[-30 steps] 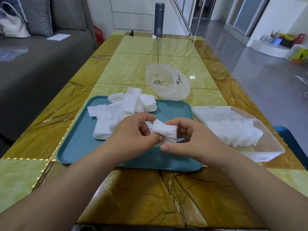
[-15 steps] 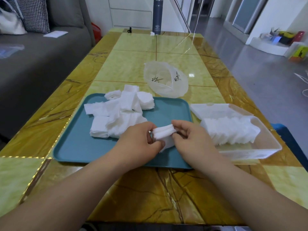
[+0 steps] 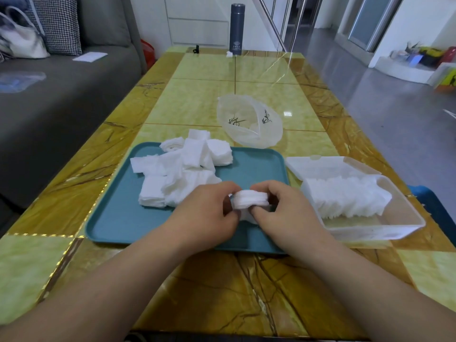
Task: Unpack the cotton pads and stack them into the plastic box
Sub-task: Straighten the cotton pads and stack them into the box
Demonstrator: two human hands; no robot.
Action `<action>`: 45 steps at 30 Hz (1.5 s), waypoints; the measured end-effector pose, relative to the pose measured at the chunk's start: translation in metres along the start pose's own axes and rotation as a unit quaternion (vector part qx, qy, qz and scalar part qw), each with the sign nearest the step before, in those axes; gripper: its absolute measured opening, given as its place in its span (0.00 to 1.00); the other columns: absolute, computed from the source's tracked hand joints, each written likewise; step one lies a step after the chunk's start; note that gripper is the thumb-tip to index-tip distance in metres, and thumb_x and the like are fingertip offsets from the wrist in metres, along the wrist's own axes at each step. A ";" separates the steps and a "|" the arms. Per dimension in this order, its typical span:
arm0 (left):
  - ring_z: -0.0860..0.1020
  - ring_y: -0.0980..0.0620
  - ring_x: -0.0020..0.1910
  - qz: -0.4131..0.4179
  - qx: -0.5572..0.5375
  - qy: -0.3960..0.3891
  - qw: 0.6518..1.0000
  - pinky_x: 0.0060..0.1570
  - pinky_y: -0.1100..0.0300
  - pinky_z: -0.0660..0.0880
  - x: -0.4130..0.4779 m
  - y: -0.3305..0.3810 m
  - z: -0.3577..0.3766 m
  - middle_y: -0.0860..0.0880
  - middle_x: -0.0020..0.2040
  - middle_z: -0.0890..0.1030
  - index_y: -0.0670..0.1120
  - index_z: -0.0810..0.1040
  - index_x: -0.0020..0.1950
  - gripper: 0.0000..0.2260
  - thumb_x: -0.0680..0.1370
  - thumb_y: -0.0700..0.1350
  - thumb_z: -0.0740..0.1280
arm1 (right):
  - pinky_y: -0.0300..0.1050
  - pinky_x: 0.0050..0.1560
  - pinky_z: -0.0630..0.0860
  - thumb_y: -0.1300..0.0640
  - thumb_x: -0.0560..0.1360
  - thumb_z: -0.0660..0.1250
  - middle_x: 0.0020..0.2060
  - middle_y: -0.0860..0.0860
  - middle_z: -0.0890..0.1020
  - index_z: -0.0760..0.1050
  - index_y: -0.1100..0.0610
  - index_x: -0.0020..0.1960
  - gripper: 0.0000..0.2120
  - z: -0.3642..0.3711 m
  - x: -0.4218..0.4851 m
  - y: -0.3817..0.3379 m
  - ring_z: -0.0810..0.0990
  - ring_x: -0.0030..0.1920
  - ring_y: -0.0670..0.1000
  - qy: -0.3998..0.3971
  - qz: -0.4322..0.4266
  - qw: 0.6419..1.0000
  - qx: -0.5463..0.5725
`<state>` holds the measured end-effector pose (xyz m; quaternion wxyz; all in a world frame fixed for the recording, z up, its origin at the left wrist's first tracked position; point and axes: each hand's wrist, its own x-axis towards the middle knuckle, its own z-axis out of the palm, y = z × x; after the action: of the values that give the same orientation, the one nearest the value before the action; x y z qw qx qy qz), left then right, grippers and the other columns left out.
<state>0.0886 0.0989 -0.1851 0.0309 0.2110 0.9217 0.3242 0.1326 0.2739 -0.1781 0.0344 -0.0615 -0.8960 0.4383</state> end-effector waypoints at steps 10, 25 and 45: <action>0.75 0.51 0.53 -0.120 0.110 0.060 0.985 0.51 0.55 0.73 0.010 -0.017 -0.033 0.54 0.56 0.72 0.54 0.77 0.68 0.21 0.76 0.52 0.71 | 0.24 0.37 0.71 0.58 0.77 0.69 0.48 0.43 0.80 0.75 0.48 0.58 0.11 -0.001 0.006 -0.004 0.79 0.44 0.40 0.033 0.048 0.997 0.059; 0.80 0.61 0.37 -0.083 -0.118 0.076 0.987 0.36 0.68 0.74 -0.004 0.002 -0.039 0.59 0.41 0.82 0.55 0.81 0.46 0.08 0.73 0.43 0.75 | 0.27 0.35 0.71 0.58 0.75 0.71 0.40 0.44 0.82 0.79 0.48 0.48 0.06 -0.002 0.009 0.002 0.77 0.38 0.36 0.028 0.032 0.996 0.077; 0.83 0.48 0.45 -0.105 -0.355 -0.044 0.928 0.44 0.57 0.81 -0.004 0.004 -0.034 0.44 0.48 0.88 0.43 0.83 0.54 0.08 0.77 0.34 0.74 | 0.49 0.57 0.84 0.66 0.75 0.74 0.47 0.48 0.89 0.84 0.52 0.57 0.14 -0.009 0.012 0.002 0.87 0.52 0.50 -0.040 0.009 0.972 0.229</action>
<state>0.0868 0.0801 -0.1564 0.1783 0.1025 0.7610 0.6153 0.1218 0.2839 -0.1741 0.0074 -0.0420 -0.7717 0.6346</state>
